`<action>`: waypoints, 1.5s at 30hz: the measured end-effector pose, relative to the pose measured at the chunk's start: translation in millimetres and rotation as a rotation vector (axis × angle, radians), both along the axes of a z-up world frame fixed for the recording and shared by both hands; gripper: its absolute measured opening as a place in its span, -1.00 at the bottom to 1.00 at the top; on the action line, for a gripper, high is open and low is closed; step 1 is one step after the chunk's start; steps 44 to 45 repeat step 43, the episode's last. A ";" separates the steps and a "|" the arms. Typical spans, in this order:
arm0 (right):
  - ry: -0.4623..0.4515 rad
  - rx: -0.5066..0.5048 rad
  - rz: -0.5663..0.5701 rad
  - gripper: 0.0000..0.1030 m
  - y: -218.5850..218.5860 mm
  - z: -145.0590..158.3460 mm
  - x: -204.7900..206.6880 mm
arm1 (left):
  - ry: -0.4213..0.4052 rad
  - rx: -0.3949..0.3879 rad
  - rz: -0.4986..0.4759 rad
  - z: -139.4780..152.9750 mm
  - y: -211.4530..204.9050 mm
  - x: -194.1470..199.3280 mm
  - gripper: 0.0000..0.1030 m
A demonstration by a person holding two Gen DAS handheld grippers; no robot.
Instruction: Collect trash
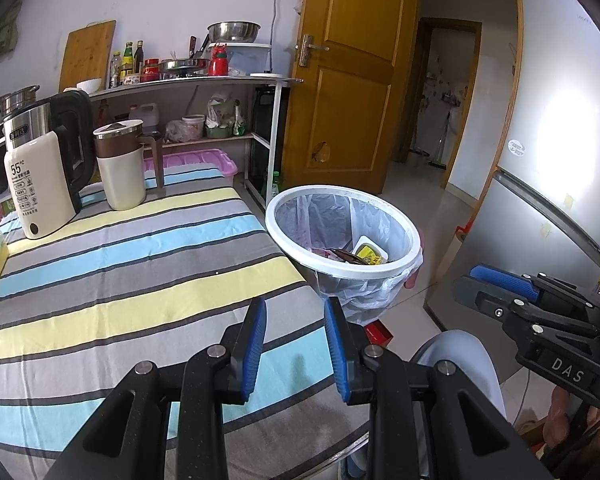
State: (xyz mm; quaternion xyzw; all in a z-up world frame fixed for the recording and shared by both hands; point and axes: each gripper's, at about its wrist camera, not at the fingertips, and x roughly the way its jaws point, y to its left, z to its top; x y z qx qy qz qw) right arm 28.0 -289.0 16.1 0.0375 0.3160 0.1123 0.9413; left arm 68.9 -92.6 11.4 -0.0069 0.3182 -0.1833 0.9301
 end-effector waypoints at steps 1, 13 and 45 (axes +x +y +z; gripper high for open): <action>0.001 0.001 0.000 -0.37 -0.3 -0.3 0.0 | -0.001 0.002 0.001 0.0 0.0 0.0 -0.42; 0.005 -0.002 0.000 -0.37 1.7 -1.4 2.2 | 0.000 0.001 0.001 -0.7 0.0 -0.8 -0.42; 0.005 -0.001 0.000 -0.37 2.5 -1.8 2.8 | 0.012 0.021 0.012 -5.3 -1.1 1.3 -0.42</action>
